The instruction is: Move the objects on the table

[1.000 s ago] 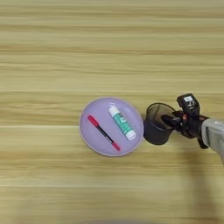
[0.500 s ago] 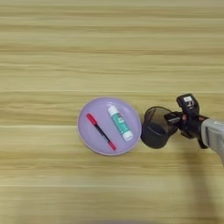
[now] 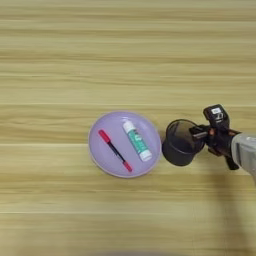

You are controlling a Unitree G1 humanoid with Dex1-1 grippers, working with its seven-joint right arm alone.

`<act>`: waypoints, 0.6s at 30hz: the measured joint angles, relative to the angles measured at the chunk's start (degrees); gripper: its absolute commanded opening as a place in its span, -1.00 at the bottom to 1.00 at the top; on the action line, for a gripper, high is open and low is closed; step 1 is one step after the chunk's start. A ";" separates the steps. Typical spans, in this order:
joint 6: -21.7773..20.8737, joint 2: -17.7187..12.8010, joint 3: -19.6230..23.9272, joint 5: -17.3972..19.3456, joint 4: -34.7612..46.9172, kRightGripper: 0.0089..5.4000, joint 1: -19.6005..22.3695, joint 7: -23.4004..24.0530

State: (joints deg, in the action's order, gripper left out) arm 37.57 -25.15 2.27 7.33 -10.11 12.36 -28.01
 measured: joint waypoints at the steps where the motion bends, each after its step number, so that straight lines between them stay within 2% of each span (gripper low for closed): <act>1: -0.47 -0.18 0.17 -0.02 -0.58 -0.83 0.22 0.02; 18: -6.26 -3.37 4.71 -0.08 -12.45 -0.83 3.87 0.17</act>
State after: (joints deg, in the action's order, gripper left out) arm 31.31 -28.52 6.98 7.25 -22.56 16.23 -27.84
